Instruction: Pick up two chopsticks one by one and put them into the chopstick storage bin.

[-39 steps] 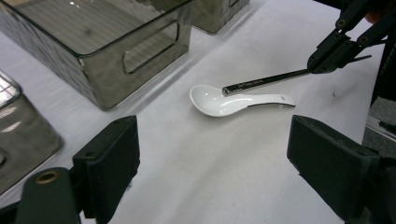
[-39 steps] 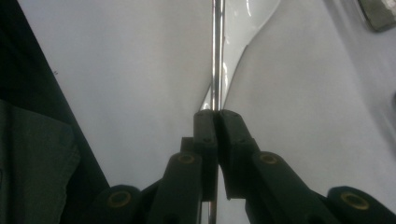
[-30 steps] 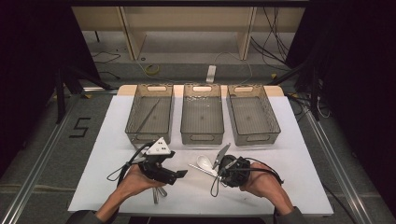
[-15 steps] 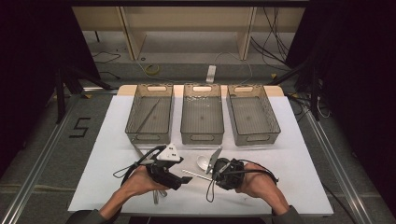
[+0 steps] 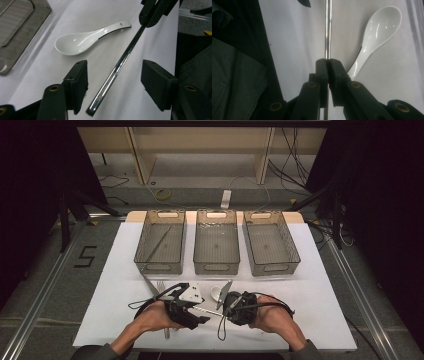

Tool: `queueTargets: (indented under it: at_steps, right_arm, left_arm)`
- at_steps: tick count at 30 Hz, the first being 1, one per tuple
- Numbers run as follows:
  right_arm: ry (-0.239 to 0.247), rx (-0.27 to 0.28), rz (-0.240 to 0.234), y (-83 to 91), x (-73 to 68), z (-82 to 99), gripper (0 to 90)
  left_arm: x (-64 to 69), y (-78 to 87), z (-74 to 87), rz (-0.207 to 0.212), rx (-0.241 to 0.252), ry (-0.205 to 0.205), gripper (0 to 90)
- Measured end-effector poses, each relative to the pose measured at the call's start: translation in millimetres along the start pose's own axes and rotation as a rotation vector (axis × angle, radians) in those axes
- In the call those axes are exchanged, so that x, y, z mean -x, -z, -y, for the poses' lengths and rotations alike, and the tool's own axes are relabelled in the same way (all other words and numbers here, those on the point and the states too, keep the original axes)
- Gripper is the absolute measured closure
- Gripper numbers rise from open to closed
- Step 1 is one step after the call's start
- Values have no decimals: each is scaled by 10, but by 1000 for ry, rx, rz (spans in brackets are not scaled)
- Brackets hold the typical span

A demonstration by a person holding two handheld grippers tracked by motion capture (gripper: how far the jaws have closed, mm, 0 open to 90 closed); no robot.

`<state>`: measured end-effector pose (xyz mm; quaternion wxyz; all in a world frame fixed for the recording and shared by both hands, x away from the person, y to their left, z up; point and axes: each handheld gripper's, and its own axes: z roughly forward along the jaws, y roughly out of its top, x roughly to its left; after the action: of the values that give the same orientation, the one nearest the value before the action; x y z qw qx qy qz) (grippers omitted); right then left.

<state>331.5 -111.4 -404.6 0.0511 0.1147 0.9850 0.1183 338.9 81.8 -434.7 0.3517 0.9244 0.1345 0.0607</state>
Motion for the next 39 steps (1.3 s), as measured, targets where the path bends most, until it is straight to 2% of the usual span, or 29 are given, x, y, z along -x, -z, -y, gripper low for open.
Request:
queueTargets:
  at_steps: [4,6,9,10,14,16,19,22,23,27,28,30,32,35,37,38,39]
  right_arm:
    - [8,1,-9,1,-9,-7,866]
    - [26,-4,-9,0,-11,-11,866]
    - [22,3,-11,-7,-28,-20,866]
    - [38,-1,-11,-7,-23,-20,866]
    - [50,5,-11,-10,-29,-33,866]
    - [37,7,-15,-12,-44,-38,866]
    - [60,7,-17,-16,-43,-41,866]
    - [58,8,-23,-16,-60,-43,866]
    - [74,4,-26,-13,-54,-43,865]
    - [88,5,-37,-17,-72,-40,864]
    - [107,9,-37,-23,-67,-35,863]
    - [99,16,-44,-23,-70,-29,853]
    - [90,27,-33,-23,-49,-25,828]
    - [48,42,-23,-7,-6,-8,799]
    - [17,72,-23,32,30,7,728]
    - [-17,94,-18,62,26,11,695]
    - [-15,110,-3,95,40,20,651]
  left_arm:
    - [20,-17,-4,4,-16,-32,453]
    - [25,-23,-5,6,-20,-36,479]
    - [35,-25,-7,3,-28,-53,522]
    - [39,-27,-9,6,-30,-57,534]
    - [44,-41,-7,17,-47,-74,578]
    - [51,-43,-10,20,-48,-77,606]
    - [63,-47,-13,26,-52,-89,650]
    - [82,-55,-12,28,-58,-107,701]
    - [85,-54,-11,34,-66,-118,713]
    - [103,-58,1,68,-77,-143,754]
    - [96,-58,7,82,-79,-150,765]
    - [92,-64,23,104,-85,-157,790]
    - [110,-66,28,125,-83,-163,821]
    - [96,-53,29,115,-78,-150,834]
    - [57,-35,43,103,-79,-132,835]
    - [39,-23,49,92,-78,-129,835]
    - [22,-11,52,83,-74,-120,835]
